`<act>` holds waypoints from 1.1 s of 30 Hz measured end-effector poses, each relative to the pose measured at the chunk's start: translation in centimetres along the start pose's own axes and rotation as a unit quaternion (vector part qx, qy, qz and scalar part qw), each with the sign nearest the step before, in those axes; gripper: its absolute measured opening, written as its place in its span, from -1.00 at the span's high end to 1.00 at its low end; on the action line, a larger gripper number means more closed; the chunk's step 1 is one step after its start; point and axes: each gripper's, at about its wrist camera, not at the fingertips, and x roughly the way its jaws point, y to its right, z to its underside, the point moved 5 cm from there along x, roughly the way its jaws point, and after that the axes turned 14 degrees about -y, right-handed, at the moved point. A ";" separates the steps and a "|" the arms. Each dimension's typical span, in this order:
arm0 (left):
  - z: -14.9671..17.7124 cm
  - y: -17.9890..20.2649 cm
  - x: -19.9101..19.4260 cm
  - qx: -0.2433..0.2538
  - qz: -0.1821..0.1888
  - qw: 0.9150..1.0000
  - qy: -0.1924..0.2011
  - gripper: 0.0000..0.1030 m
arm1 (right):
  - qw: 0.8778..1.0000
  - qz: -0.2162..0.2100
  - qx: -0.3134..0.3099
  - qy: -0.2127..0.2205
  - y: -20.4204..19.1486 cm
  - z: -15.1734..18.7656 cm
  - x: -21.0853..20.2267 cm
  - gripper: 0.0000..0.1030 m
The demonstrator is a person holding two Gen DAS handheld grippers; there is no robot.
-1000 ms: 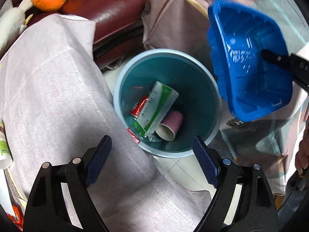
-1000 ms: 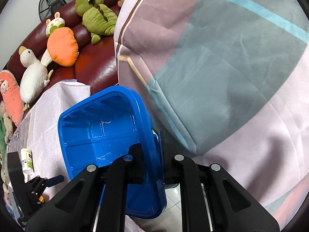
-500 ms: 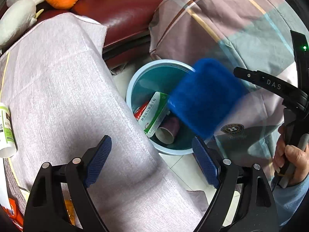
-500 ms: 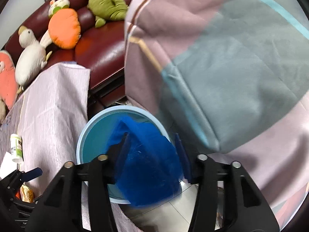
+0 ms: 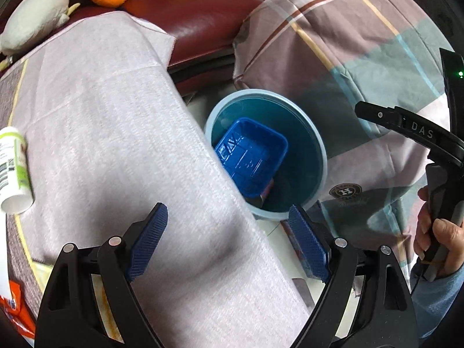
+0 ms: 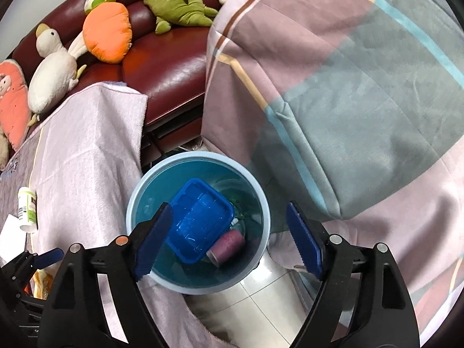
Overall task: Collect trash
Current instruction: 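Move both tools back to the table and grasp the yellow snack packet with the right tool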
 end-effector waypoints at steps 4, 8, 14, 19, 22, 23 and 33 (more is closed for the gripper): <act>1.6 -1.2 -1.7 -0.008 -0.001 1.000 0.016 -0.67 | 1.000 -0.003 -0.010 0.001 -1.5 0.9 -1.3 -0.52; 3.2 -2.7 -3.4 -0.021 -0.004 0.999 0.030 -0.67 | 1.000 -0.011 -0.027 0.004 -3.7 2.0 -2.7 -0.54; 6.6 -6.4 -6.3 -0.048 -0.016 0.997 0.055 -0.67 | 0.998 -0.021 -0.058 0.006 -7.9 3.8 -4.5 -0.56; 9.8 -10.3 -8.2 -0.083 -0.026 0.994 0.072 -0.67 | 0.995 -0.035 -0.094 -0.004 -12.8 5.8 -5.1 -0.61; 11.7 -13.0 -9.2 -0.109 -0.026 0.990 0.083 -0.67 | 0.992 -0.034 -0.123 -0.014 -15.8 7.1 -5.1 -0.61; 12.2 -13.8 -9.5 -0.117 -0.026 0.989 0.086 -0.67 | 0.990 -0.034 -0.134 -0.016 -16.9 7.6 -5.1 -0.61; 17.2 -20.8 -11.4 -0.180 -0.029 0.977 0.111 -0.67 | 0.978 -0.051 -0.190 -0.071 -24.6 12.5 -3.2 -0.62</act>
